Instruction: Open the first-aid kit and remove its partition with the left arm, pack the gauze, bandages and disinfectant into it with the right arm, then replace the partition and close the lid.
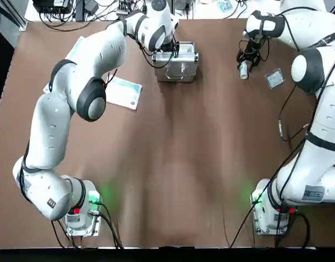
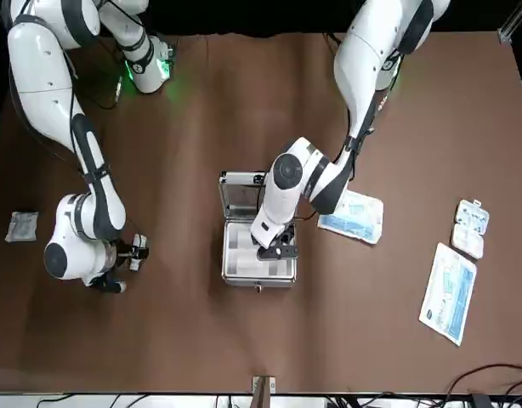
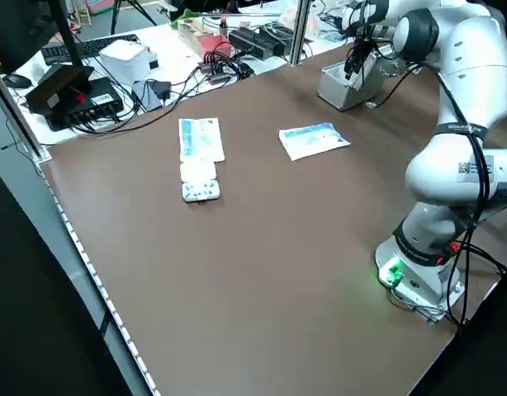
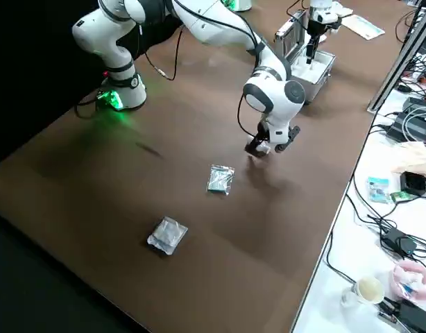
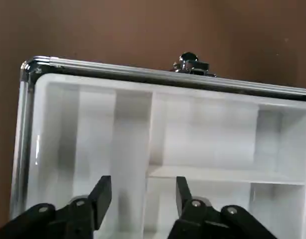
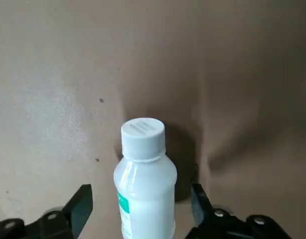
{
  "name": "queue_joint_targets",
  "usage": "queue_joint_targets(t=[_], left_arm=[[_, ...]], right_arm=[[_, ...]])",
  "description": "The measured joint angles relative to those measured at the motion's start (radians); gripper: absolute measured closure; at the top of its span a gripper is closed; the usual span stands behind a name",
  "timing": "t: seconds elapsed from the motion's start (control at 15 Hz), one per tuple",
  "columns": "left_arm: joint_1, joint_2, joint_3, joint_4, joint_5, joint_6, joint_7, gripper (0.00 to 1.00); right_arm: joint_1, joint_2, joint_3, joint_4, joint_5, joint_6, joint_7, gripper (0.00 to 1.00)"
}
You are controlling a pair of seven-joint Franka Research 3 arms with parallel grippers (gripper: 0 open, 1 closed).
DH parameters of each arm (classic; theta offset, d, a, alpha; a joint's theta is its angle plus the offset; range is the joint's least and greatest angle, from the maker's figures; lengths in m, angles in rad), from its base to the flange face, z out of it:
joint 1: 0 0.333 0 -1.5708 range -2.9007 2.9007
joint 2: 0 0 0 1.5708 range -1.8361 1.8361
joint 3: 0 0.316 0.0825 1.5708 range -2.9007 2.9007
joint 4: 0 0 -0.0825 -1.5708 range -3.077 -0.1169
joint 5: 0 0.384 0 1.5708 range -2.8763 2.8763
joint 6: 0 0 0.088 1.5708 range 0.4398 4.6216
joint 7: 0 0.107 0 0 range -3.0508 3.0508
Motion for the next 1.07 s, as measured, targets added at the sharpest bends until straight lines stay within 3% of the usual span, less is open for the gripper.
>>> queue_joint_targets(t=[0.27,1.07], left_arm=[[-0.001,0.001,0.000,0.002,0.000,0.000,0.002,0.48],[-0.009,0.002,0.000,0.002,0.000,-0.021,0.060,0.47]], right_arm=[[0.000,0.000,0.000,0.000,0.000,0.000,0.000,0.11],[0.001,0.012,0.000,0.000,0.000,0.014,0.001,0.12]])
